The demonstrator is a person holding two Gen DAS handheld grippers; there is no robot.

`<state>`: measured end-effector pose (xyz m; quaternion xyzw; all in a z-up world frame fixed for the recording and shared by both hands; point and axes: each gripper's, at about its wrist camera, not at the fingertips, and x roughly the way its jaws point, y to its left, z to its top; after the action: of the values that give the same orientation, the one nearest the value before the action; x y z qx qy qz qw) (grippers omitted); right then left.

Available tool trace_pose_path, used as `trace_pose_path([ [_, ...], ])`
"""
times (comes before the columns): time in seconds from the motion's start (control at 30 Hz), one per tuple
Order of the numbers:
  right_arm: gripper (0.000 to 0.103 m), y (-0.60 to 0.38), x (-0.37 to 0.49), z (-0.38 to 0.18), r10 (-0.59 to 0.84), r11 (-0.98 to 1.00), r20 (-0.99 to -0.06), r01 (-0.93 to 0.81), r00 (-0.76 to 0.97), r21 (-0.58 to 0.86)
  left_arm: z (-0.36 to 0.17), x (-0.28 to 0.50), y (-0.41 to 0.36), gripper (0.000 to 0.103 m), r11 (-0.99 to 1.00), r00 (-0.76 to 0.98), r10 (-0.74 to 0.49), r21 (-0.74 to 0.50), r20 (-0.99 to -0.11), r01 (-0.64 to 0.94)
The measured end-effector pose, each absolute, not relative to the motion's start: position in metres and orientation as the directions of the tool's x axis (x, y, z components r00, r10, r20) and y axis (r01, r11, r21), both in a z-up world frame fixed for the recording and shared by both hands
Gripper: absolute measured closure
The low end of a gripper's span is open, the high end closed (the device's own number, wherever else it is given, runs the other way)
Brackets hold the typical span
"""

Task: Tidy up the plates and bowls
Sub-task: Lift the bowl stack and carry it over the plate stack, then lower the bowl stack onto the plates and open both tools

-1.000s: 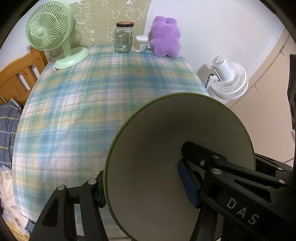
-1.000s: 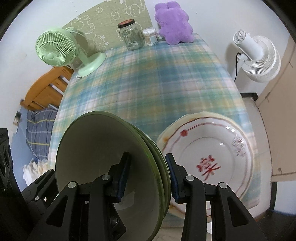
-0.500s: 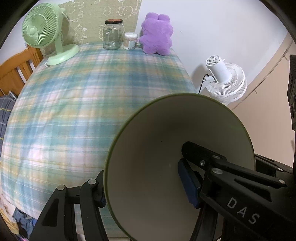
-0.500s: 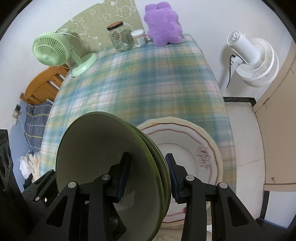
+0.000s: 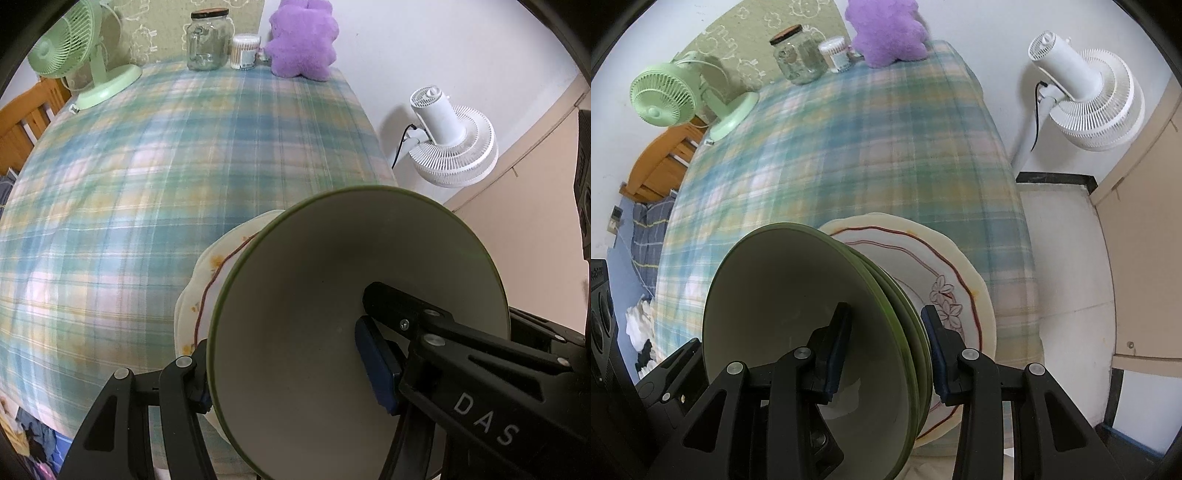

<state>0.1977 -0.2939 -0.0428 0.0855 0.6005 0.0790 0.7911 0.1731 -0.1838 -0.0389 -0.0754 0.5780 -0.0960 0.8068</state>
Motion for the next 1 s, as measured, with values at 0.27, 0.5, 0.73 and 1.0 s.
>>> trace_pose_path([
  [0.27,0.061,-0.297,0.208,-0.053,0.239,0.970,-0.941,-0.015,0.238,0.242,-0.047,0.181,-0.185,0.038,0.973,0.301,-0.232,-0.223,-0.925,0.065],
  [0.5,0.060,-0.302,0.210,-0.058,0.249,0.966,-0.933,0.001,0.260,0.258,-0.048,0.182,-0.190,0.040,0.978,0.326,-0.209,-0.193,-0.922,0.083],
  [0.73,0.059,-0.302,0.203,-0.056,0.250,0.966,-0.922,-0.012,0.297,0.258,-0.047,0.175,-0.194,0.035,0.981,0.344,-0.191,-0.172,-0.919,0.085],
  [1.0,0.044,-0.306,0.193,-0.057,0.221,0.973,-0.926,-0.012,0.305,0.229,-0.047,0.167,-0.190,0.020,0.989,0.343,-0.145,-0.139,-0.928,0.043],
])
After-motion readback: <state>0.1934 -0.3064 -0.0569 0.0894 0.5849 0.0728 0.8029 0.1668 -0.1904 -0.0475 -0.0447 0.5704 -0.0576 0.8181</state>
